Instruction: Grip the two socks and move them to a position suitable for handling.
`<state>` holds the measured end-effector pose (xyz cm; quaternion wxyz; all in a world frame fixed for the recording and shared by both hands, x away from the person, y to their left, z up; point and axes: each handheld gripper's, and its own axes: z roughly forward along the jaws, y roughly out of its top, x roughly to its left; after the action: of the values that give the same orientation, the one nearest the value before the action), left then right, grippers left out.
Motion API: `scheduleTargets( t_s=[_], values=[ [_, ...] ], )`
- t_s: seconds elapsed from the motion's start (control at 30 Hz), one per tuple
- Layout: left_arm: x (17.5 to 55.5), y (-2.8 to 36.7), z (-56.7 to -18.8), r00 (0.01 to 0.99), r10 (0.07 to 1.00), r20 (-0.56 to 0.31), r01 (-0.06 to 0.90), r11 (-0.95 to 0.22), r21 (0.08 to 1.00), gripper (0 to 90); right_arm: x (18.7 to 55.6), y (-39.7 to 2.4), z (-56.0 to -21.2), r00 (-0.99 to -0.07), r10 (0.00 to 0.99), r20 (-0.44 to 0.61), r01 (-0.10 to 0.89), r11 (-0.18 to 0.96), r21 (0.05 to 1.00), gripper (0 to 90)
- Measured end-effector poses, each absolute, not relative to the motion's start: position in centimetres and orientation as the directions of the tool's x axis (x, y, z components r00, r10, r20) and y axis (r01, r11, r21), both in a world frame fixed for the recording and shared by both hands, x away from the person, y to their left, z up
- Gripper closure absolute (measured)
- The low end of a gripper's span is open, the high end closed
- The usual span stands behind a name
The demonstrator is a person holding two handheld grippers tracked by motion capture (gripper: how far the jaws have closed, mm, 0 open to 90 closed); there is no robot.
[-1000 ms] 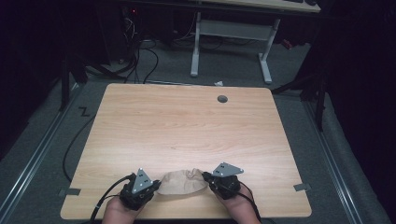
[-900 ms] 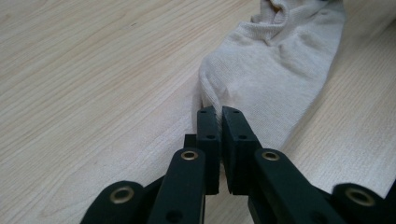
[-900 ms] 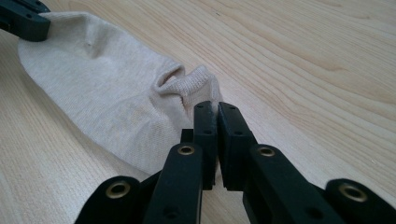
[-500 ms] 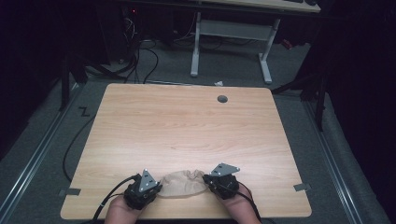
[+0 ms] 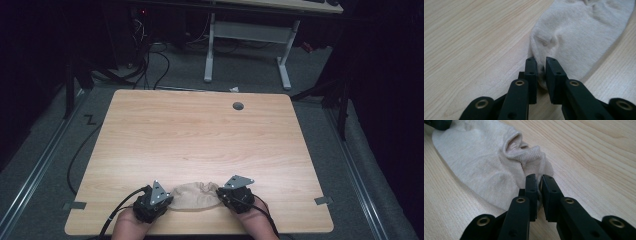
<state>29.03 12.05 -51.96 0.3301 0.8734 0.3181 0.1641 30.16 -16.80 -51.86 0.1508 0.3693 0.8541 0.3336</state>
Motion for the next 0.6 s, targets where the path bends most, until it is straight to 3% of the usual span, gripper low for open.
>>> scheduleTargets(
  t_s=[0.4, 0.6],
  values=[
    [31.2, 12.3, -52.1, 0.714, 0.698, 0.062, 0.472, -0.544, 0.694, 74.1, 31.0, -16.5, -52.1, -0.660, 0.751, -0.012, 0.542, 0.488, 0.684, 80.1],
    [31.1, 13.3, -50.3, 0.710, 0.703, 0.029, 0.421, -0.458, 0.783, 54.9, 31.0, -17.6, -51.0, -0.626, 0.779, 0.008, 0.512, 0.404, 0.758, 68.9]
  ],
)
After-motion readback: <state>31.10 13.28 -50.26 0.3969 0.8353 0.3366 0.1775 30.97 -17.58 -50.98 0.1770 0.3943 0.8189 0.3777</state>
